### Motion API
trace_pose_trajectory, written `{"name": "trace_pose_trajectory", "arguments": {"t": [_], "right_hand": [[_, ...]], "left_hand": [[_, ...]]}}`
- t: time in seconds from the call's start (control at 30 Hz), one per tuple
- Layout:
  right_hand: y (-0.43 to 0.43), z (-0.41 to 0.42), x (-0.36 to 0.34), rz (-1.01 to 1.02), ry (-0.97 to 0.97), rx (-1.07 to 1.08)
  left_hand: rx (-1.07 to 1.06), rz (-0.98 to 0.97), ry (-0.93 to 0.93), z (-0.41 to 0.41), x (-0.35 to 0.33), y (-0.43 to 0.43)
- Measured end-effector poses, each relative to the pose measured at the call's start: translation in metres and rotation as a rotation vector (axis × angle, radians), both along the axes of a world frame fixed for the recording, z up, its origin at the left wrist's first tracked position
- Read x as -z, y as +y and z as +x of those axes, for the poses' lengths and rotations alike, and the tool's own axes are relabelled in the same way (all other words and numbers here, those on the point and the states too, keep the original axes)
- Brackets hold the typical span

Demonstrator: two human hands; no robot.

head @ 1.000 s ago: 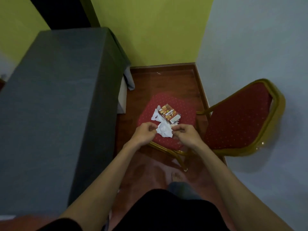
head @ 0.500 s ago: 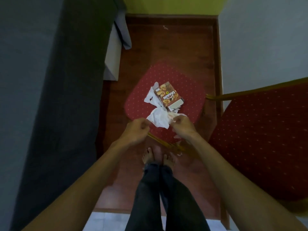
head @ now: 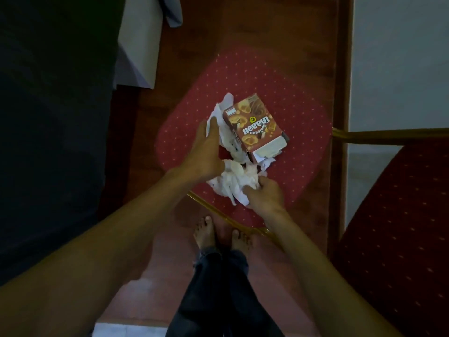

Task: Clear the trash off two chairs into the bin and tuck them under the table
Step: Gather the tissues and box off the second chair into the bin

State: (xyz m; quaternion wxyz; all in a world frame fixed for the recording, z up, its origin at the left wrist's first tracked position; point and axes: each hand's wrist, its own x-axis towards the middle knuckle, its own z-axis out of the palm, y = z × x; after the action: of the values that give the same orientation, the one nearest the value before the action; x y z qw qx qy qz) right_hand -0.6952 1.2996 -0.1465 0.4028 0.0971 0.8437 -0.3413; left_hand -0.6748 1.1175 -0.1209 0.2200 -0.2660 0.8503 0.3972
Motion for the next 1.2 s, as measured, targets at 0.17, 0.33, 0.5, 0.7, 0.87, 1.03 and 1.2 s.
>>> {"name": "trace_pose_trajectory", "arguments": {"t": [0.17, 0.33, 0.5, 0.7, 0.87, 1.03, 1.2], "right_hand": [[0.009, 0.002, -0.023, -0.064, 0.092, -0.013], [-0.002, -0.007, -0.037, -0.062, 0.223, -0.049], [-0.018, -0.014, -0.037, -0.069, 0.335, -0.181], [-0.023, -0.054, -0.053, -0.112, 0.232, -0.31], [-0.035, -0.117, -0.039, 0.032, 0.357, -0.113], [-0.038, -0.109, -0.005, -0.001, 0.082, -0.077], [-0.029, -0.061, -0.001, -0.207, -0.244, 0.164]], "left_hand": [[0.13, -0.225, 0.023, 0.005, 0.03, 0.008], [-0.025, -0.167, 0.145, 0.029, 0.031, 0.016], [-0.482, 0.567, 0.076, 0.031, -0.004, 0.034], [-0.627, 0.385, 0.175, 0.034, 0.024, 0.033], [-0.51, -0.052, 0.193, 0.031, 0.043, 0.026], [-0.542, 0.083, 0.161, 0.017, 0.043, 0.041], [-0.943, 0.515, 0.115, 0.023, 0.023, 0.043]]}}
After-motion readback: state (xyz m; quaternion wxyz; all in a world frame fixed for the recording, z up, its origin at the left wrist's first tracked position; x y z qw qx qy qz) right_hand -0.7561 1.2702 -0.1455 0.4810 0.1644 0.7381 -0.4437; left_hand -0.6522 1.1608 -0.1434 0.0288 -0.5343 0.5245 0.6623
